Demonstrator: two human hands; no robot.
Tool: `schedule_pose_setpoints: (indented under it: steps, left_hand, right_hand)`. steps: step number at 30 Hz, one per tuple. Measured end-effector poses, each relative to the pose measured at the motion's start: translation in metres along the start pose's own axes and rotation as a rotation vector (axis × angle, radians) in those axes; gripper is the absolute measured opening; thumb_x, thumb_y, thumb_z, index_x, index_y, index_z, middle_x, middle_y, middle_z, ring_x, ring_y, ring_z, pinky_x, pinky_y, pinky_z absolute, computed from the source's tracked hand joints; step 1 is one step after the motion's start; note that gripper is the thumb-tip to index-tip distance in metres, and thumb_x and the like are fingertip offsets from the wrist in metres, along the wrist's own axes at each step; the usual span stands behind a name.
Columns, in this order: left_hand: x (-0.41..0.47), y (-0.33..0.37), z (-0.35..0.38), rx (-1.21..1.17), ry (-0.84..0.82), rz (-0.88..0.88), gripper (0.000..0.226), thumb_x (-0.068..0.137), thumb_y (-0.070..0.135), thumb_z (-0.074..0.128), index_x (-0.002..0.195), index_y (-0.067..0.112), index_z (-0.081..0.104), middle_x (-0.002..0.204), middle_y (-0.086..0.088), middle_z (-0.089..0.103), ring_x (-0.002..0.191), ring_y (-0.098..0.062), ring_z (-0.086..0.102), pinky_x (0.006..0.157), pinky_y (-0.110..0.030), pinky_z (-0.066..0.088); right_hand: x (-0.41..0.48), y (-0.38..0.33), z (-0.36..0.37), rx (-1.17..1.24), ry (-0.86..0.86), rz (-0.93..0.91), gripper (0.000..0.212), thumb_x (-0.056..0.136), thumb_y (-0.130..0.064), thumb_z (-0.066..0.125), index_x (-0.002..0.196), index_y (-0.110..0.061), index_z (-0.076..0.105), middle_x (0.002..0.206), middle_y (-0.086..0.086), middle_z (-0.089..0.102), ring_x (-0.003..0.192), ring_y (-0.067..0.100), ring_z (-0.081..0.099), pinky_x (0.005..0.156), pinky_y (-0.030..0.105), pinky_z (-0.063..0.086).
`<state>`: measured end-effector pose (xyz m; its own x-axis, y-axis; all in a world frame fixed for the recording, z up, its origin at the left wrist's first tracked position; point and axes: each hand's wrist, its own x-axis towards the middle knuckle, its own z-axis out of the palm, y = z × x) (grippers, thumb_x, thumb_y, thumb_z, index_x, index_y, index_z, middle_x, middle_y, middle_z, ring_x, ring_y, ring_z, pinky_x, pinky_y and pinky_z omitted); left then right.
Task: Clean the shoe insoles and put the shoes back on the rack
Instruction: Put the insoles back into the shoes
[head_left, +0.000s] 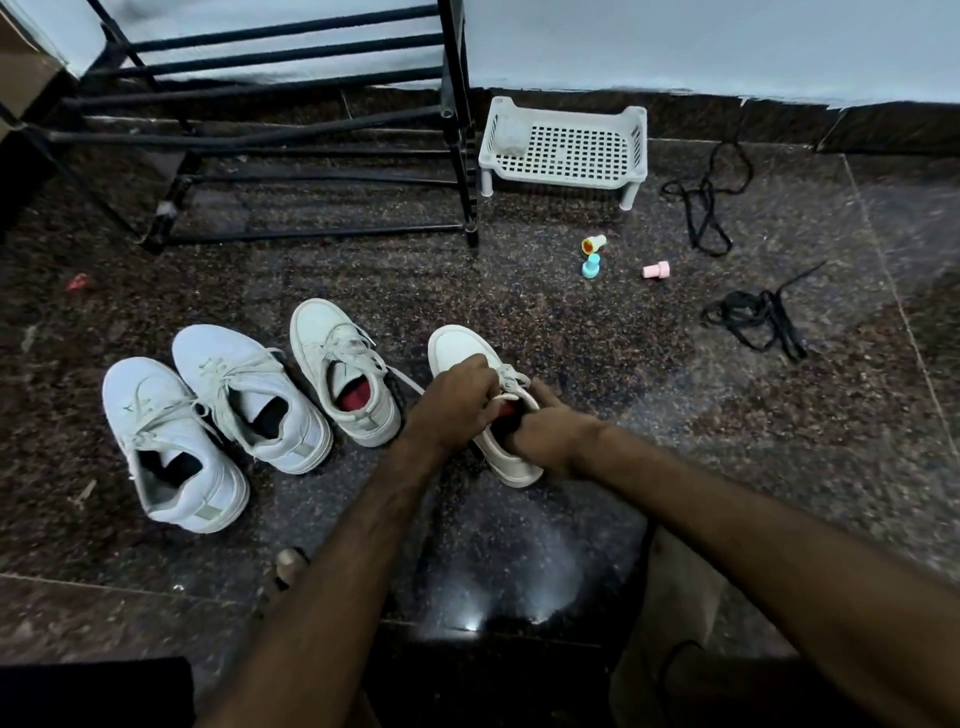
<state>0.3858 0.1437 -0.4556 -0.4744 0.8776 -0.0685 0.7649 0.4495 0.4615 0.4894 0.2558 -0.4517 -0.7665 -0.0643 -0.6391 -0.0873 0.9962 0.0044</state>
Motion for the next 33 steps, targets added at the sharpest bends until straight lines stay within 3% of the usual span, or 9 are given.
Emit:
schedule_pose_setpoints:
  steps: [6,9,13,15,17,20,25,29,33]
  left_hand:
    - [-0.006,-0.005,-0.005,0.017,-0.017,-0.008,0.019,0.085,0.026,0.066,0.086,0.007,0.063,0.095,-0.011,0.057,0.088,-0.028,0.057,0.072,-0.042,0.045]
    - [-0.009,-0.002,-0.005,0.005,0.009,-0.022,0.019,0.086,0.026,0.066,0.086,0.007,0.063,0.095,-0.01,0.057,0.089,-0.028,0.057,0.072,-0.042,0.045]
    - [-0.011,-0.003,-0.006,0.027,0.079,-0.051,0.017,0.085,0.022,0.065,0.086,0.006,0.06,0.096,-0.011,0.054,0.085,-0.033,0.057,0.068,-0.045,0.045]
    - [-0.009,-0.002,-0.011,0.008,0.18,-0.067,0.015,0.083,0.018,0.066,0.083,0.004,0.059,0.093,-0.012,0.053,0.082,-0.033,0.058,0.066,-0.045,0.044]
    - [-0.006,0.003,-0.014,-0.014,0.255,-0.06,0.014,0.081,0.014,0.068,0.08,0.003,0.059,0.089,-0.013,0.053,0.078,-0.033,0.057,0.063,-0.044,0.044]
    - [-0.001,0.005,-0.018,-0.044,0.342,-0.071,0.014,0.079,0.012,0.069,0.078,0.004,0.057,0.087,-0.011,0.051,0.075,-0.031,0.056,0.061,-0.043,0.045]
    - [-0.005,0.006,-0.013,-0.036,0.38,-0.009,0.01,0.082,0.012,0.065,0.08,0.005,0.059,0.088,-0.011,0.053,0.075,-0.03,0.058,0.063,-0.041,0.047]
    - [-0.012,0.01,0.001,-0.121,0.398,0.01,0.007,0.085,0.011,0.064,0.082,0.008,0.059,0.089,-0.006,0.052,0.077,-0.018,0.054,0.066,-0.032,0.041]
    - [-0.008,0.002,0.0,-0.209,0.432,-0.049,0.007,0.083,0.011,0.068,0.082,0.009,0.062,0.086,0.002,0.051,0.076,-0.011,0.053,0.068,-0.027,0.043]
  right_hand:
    - [0.005,-0.022,-0.018,-0.131,-0.053,0.103,0.059,0.102,-0.032,0.034,0.153,-0.009,0.015,0.161,0.009,0.011,0.148,0.031,-0.007,0.116,0.053,-0.012]
    - [0.011,-0.022,0.0,0.033,0.154,0.186,0.051,0.1,-0.029,0.038,0.148,-0.014,0.032,0.158,0.003,0.022,0.148,0.02,0.006,0.115,0.036,-0.012]
    - [0.0,0.008,0.005,0.441,0.197,-0.061,0.04,0.082,-0.014,0.057,0.121,-0.019,0.06,0.134,0.003,0.055,0.129,0.019,0.043,0.109,0.037,0.022]
    - [-0.01,0.018,0.005,0.722,0.438,-0.142,0.043,0.066,-0.006,0.059,0.106,-0.021,0.064,0.114,-0.005,0.065,0.111,0.012,0.057,0.1,0.034,0.039]
    - [-0.02,0.01,0.001,1.397,0.693,-0.088,0.045,0.064,0.01,0.05,0.1,-0.014,0.064,0.107,0.002,0.07,0.103,0.012,0.064,0.093,0.025,0.049]
    - [-0.018,0.0,-0.009,2.041,1.022,0.21,0.036,0.078,0.02,0.045,0.096,-0.009,0.056,0.108,0.01,0.069,0.094,0.02,0.067,0.078,0.028,0.053]
    - [-0.004,-0.009,0.014,1.711,0.369,0.442,0.051,0.077,-0.028,0.076,0.119,-0.018,0.048,0.109,0.005,0.063,0.091,0.018,0.065,0.066,0.037,0.058]
    - [0.011,-0.025,0.028,1.997,0.529,0.417,0.045,0.079,0.006,0.067,0.117,-0.016,0.057,0.115,0.019,0.066,0.089,0.024,0.068,0.076,0.046,0.058]
    - [0.02,-0.019,0.031,1.945,0.628,0.356,0.055,0.074,0.002,0.072,0.124,-0.013,0.057,0.111,0.011,0.068,0.1,0.025,0.066,0.092,0.045,0.053]
